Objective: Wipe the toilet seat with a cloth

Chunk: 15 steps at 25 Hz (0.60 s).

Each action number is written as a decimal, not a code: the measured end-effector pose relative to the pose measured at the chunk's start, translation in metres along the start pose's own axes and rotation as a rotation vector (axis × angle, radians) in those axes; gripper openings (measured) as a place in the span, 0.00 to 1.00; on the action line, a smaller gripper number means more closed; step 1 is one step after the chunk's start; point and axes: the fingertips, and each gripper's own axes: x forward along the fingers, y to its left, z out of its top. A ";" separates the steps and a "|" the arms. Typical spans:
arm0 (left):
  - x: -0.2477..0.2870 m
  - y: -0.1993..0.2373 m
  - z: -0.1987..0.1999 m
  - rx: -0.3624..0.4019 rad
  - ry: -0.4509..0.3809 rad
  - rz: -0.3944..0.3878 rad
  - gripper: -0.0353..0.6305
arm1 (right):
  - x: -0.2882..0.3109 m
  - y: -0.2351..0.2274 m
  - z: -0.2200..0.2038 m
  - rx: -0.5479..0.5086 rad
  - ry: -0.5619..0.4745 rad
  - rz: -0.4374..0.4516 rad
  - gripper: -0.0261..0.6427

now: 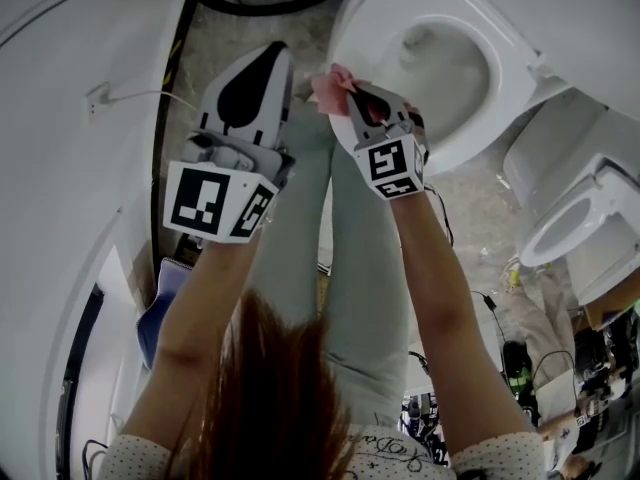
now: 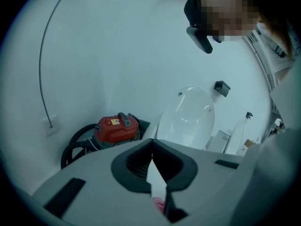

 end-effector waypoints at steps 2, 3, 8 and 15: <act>0.002 0.000 0.000 -0.001 0.002 0.000 0.05 | 0.000 -0.004 0.003 0.023 -0.009 -0.004 0.08; 0.002 -0.001 0.000 -0.001 0.003 0.000 0.05 | 0.000 -0.006 0.004 0.030 -0.014 -0.006 0.08; 0.005 0.000 0.000 -0.003 0.006 0.000 0.05 | 0.005 -0.016 0.012 0.028 -0.029 -0.018 0.08; 0.012 -0.001 0.003 -0.005 0.003 0.001 0.05 | 0.010 -0.028 0.020 0.034 -0.044 -0.023 0.08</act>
